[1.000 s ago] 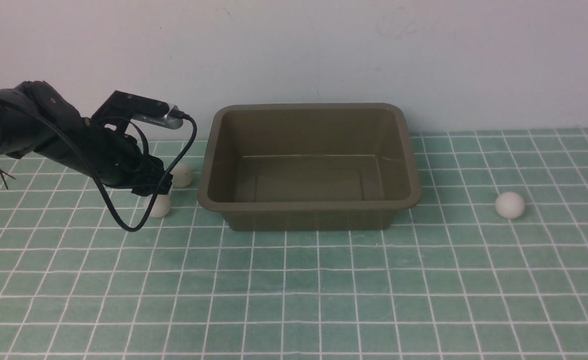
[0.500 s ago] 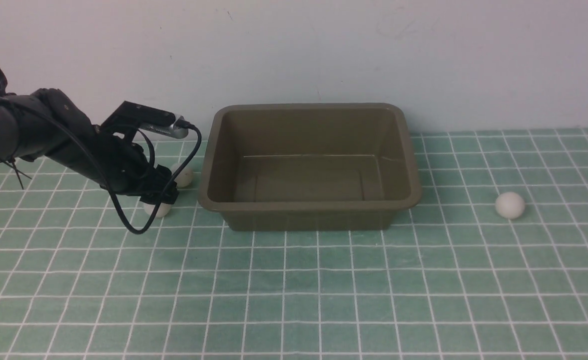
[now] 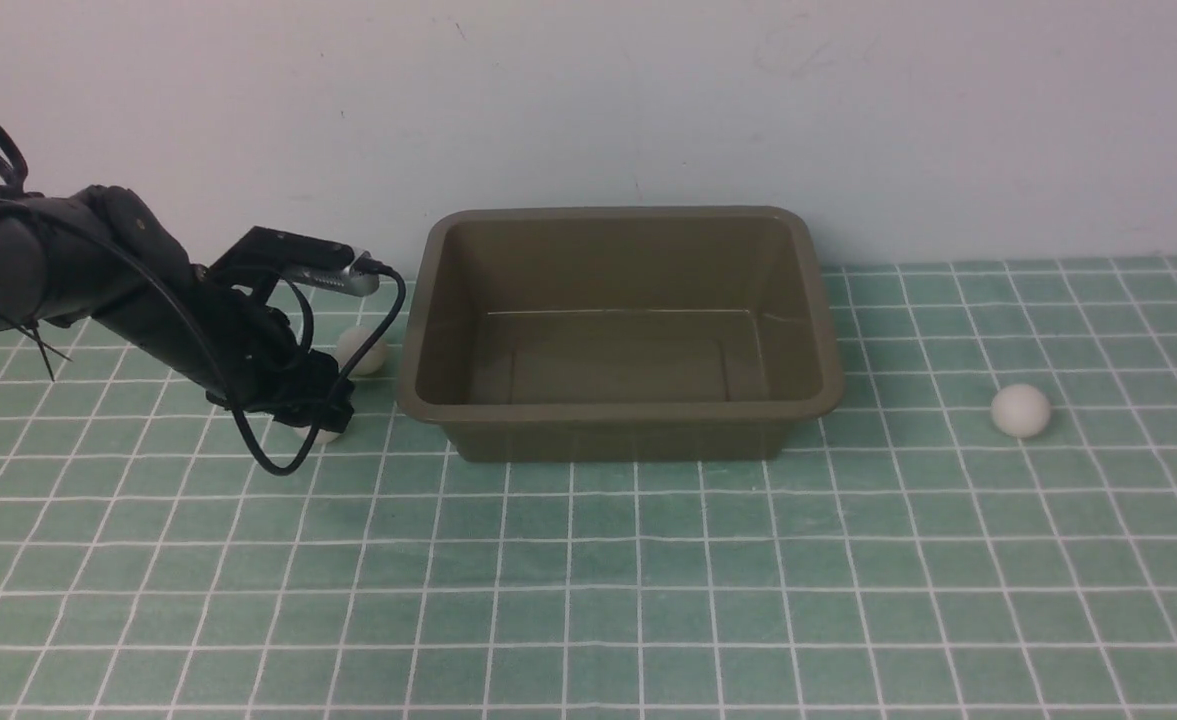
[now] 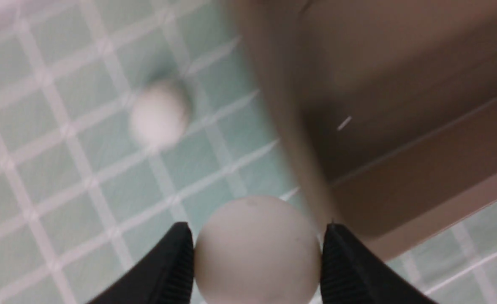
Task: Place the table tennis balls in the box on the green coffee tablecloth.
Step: 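Reach for and grasp a ping pong ball on the table beside the basket, then drop the ball into the bin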
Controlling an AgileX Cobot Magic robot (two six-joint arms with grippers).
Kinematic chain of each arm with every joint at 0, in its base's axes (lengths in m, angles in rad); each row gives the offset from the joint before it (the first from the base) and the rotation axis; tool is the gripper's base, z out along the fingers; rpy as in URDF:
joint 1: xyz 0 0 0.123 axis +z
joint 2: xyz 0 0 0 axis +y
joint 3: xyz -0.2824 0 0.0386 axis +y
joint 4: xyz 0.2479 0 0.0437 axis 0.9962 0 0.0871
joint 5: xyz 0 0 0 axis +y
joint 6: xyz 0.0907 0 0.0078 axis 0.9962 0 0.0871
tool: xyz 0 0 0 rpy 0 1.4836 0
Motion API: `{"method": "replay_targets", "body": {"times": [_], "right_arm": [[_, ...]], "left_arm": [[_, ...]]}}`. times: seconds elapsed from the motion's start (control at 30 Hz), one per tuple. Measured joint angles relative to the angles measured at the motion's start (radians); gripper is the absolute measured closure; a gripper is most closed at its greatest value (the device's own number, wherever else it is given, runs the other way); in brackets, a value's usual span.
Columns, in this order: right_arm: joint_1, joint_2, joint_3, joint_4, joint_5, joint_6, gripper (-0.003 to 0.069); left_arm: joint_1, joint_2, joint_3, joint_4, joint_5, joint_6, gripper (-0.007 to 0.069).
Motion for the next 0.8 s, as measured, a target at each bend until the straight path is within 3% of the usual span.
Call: {"method": "replay_targets", "body": {"times": [0.17,0.33,0.63,0.8], "right_arm": [[0.000,0.197,-0.009,-0.071,-0.128,0.040,0.0670],[0.000,0.441,-0.136,-0.148,-0.130,0.109,0.0670],[0.000,0.672,-0.391,-0.183,-0.031,0.149,0.0659],[0.000,0.704,-0.437,-0.186,0.036,0.149,0.0599]], "left_arm": [[-0.162,0.013,-0.070,0.023,-0.087,-0.003,0.0280],[-0.274,0.110,-0.076,0.128,-0.193,-0.034,0.0280],[-0.285,0.232,-0.076,0.163,-0.249,-0.011,0.0280],[-0.285,0.240,-0.076,0.139,-0.270,0.042,0.0279]]}}
